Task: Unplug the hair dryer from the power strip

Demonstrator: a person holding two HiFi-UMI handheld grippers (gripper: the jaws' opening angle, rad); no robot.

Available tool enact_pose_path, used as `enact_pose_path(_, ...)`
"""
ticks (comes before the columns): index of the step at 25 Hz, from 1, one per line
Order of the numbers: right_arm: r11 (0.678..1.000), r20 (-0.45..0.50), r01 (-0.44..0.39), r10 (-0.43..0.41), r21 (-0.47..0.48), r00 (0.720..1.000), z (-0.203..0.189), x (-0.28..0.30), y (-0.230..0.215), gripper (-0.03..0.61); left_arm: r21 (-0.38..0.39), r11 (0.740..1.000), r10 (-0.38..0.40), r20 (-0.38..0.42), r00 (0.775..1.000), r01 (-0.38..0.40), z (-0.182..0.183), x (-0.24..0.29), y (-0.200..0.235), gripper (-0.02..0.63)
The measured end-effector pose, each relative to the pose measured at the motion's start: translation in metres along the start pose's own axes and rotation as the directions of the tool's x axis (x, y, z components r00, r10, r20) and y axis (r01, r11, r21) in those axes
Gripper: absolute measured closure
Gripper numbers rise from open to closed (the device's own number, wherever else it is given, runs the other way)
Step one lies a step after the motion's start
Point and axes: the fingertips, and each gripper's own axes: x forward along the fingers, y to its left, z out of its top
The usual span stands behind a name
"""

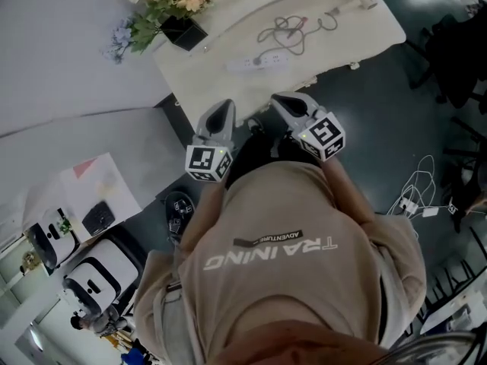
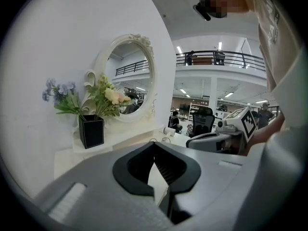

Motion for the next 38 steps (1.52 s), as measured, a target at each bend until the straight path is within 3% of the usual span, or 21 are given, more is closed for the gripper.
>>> enact_pose_path(6,0.997,-0.034,0.071,-0.072,-0.032,0.997,0.011,0.027,-0.006,0.574,-0.008,0.996,-0.089,0.019,0.996,0.089,0.0,0.021,0.032,0.607)
enact_pose_path(11,0.989,-0.039,0.142,-0.144,-0.052,0.989,0.037,0.059,-0.016,0.574,0.046,0.98,-0.194,0.062,0.979,0.192,0.025,0.041,0.058,0.607)
enact_pose_path(18,0.972,-0.085,0.212,-0.221,-0.102,0.972,0.054,0.091,-0.033,0.574,-0.003,0.958,-0.286,0.084,0.955,0.287,0.025,0.068,0.086,0.607)
enact_pose_path(24,0.965,-0.112,0.262,-0.259,0.005,0.959,0.04,0.092,-0.045,0.574,-0.021,0.938,-0.345,0.04,0.938,0.346,0.009,0.08,0.088,0.607)
enact_pose_path(27,0.965,-0.092,0.258,-0.253,0.052,0.963,0.043,0.096,-0.053,0.574,-0.018,0.936,-0.352,0.026,0.936,0.352,0.006,0.084,0.086,0.607)
enact_pose_path(32,0.974,-0.109,0.227,-0.225,0.009,0.968,0.044,0.098,-0.059,0.574,-0.007,0.949,-0.315,0.024,0.949,0.315,0.007,0.086,0.085,0.607)
enact_pose_path(38,0.98,-0.268,0.179,-0.196,-0.087,0.943,-0.006,0.102,-0.072,0.574,0.02,0.958,-0.286,-0.039,0.957,0.287,-0.013,0.105,0.087,0.607)
